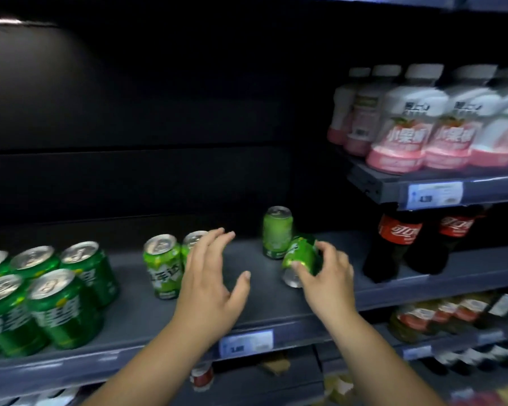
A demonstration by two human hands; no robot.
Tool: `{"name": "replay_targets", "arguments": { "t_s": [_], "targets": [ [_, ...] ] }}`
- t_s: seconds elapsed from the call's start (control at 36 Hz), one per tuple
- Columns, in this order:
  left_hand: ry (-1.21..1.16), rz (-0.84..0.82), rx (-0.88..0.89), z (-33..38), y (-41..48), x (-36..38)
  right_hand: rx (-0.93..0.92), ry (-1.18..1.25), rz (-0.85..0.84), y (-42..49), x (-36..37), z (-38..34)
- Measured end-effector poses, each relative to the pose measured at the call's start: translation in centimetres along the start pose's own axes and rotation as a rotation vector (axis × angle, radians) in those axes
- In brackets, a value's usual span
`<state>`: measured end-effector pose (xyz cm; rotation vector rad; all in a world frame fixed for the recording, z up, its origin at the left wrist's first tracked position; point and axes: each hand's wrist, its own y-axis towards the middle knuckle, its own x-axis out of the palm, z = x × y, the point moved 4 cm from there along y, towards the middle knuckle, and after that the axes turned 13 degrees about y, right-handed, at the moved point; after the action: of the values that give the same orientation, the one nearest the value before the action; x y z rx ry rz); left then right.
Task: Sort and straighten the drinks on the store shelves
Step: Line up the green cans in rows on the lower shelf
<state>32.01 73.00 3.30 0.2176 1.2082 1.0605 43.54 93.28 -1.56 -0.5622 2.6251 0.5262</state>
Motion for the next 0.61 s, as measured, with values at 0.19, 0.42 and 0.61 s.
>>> {"name": "replay_targets", "arguments": {
  "t_s": [0.19, 0.42, 0.61],
  "targets": [
    [-0.076, -0.227, -0.217, 0.4, 2.7, 8.6, 0.063, -0.040, -0.197, 1.4, -0.4, 1.7],
    [-0.116, -0.290, -0.409, -0.9, 5.6, 13.5, -0.072, -0.078, -0.265, 1.8, -1.6, 3.2],
    [-0.213, -0.316, -0.456, -0.1, 7.7, 15.3, -0.070, 0.021, -0.328, 3.0, -2.0, 4.2]
  ]
}}
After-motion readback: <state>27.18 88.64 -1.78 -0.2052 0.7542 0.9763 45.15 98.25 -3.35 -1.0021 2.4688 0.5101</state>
